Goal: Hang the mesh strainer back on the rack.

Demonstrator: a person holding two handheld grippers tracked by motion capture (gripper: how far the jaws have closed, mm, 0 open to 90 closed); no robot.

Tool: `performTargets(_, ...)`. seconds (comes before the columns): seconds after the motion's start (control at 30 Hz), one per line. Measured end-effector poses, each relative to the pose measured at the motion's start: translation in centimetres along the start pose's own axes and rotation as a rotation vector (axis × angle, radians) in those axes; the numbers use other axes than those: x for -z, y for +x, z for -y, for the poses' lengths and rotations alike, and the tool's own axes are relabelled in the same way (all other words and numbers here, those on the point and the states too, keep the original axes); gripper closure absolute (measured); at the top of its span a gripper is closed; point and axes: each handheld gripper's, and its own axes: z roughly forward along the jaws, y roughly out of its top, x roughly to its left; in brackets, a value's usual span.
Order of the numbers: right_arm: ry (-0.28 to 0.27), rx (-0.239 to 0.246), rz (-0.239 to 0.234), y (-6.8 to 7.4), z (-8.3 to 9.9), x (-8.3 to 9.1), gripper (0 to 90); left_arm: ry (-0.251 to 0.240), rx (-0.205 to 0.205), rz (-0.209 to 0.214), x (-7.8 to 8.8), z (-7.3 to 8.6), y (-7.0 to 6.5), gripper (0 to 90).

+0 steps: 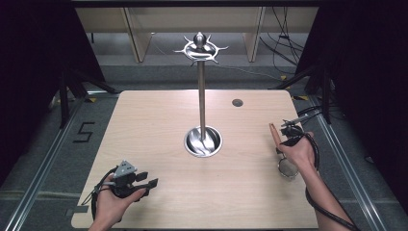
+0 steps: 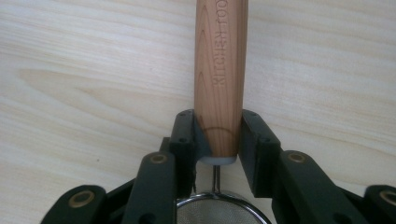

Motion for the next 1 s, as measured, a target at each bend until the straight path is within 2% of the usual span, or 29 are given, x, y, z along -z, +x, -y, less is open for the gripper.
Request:
performTargets(0.03, -0.014, 0.005, -0.002, 0.0, 0.2, 0.2, 69.4, -0.003, 0.020, 0.005, -0.1, 0.0, -0.1, 47.0)
performTargets(0.13, -0.070, 0.038, -0.010, -0.1, 0.8, 0.7, 69.4, -0.009, 0.022, 0.003, -0.1, 0.0, -0.1, 47.0)
performTargets(0.17, -0.070, 0.038, -0.010, -0.1, 0.8, 0.7, 69.4, -0.009, 0.022, 0.003, -0.1, 0.0, -0.1, 47.0)
performTargets(0.2, -0.107, 0.081, -0.020, -0.3, 1.0, 0.8, 69.3, -0.015, 0.023, 0.001, -0.1, 0.0, -0.1, 47.0)
performTargets(0.23, -0.137, 0.065, -0.019, -0.1, 1.5, 1.2, 69.4, -0.014, 0.021, 0.002, -0.1, 0.0, -0.1, 47.0)
performTargets(0.33, -0.179, 0.072, -0.033, 0.0, 2.0, 1.7, 69.4, 0.000, 0.007, -0.002, 0.0, 0.0, 0.1, 46.9)
performTargets(0.37, -0.224, 0.125, -0.044, -0.3, 2.0, 1.6, 69.3, 0.000, 0.001, 0.000, 0.0, 0.0, 0.1, 46.9)
performTargets(0.4, -0.245, 0.151, -0.033, -0.5, 2.2, 1.6, 69.4, -0.002, 0.012, -0.003, 0.0, 0.1, 0.0, 46.8)
performTargets(0.43, -0.231, 0.122, -0.038, -0.3, 2.3, 2.0, 69.4, -0.002, 0.001, -0.002, 0.0, 0.0, 0.1, 46.8)
performTargets(0.47, -0.249, 0.138, -0.033, -0.3, 2.4, 2.0, 69.4, -0.008, 0.012, 0.001, 0.0, 0.0, 0.0, 46.7)
performTargets(0.53, -0.257, 0.135, -0.056, -0.2, 2.6, 2.3, 69.4, -0.010, 0.010, 0.000, 0.0, 0.0, 0.0, 46.6)
performTargets(0.57, -0.270, 0.153, -0.057, -0.3, 2.6, 2.2, 69.3, -0.012, 0.006, 0.000, 0.0, 0.0, 0.1, 46.5)
performTargets(0.63, -0.274, 0.142, -0.055, -0.1, 2.7, 2.5, 69.4, -0.007, -0.004, -0.001, 0.0, 0.0, 0.2, 46.4)
performTargets(0.67, -0.279, 0.160, -0.069, -0.1, 2.8, 2.6, 69.4, -0.021, 0.028, 0.001, -0.1, 0.1, 0.0, 46.4)
performTargets(0.73, -0.305, 0.183, -0.065, 0.0, 3.1, 3.0, 69.3, -0.001, 0.014, -0.006, 0.0, 0.1, 0.1, 46.2)
performTargets(0.77, -0.312, 0.183, -0.064, 0.0, 3.1, 3.0, 69.4, -0.006, -0.005, -0.002, 0.0, 0.0, 0.2, 46.2)
performTargets(0.8, -0.325, 0.205, -0.060, 0.0, 3.3, 3.1, 69.3, -0.006, -0.005, -0.002, 0.0, 0.0, 0.2, 46.2)
performTargets(0.83, -0.304, 0.183, -0.076, 0.1, 3.2, 3.3, 69.4, -0.011, 0.007, -0.002, 0.0, 0.0, 0.1, 46.2)
performTargets(0.87, -0.303, 0.185, -0.070, 0.2, 3.3, 3.5, 69.3, -0.011, 0.007, -0.002, 0.0, 0.0, 0.1, 46.2)
performTargets(0.93, -0.320, 0.195, -0.078, 0.2, 3.4, 3.6, 69.3, -0.003, 0.012, -0.002, 0.0, 0.1, 0.1, 46.2)
performTargets(0.97, -0.336, 0.184, -0.090, 0.4, 3.5, 3.6, 69.3, -0.013, 0.019, -0.001, 0.0, 0.1, 0.1, 46.2)
performTargets(1.0, -0.342, 0.183, -0.081, 0.5, 3.6, 3.7, 69.3, -0.017, 0.024, 0.000, -0.1, 0.1, 0.0, 46.2)
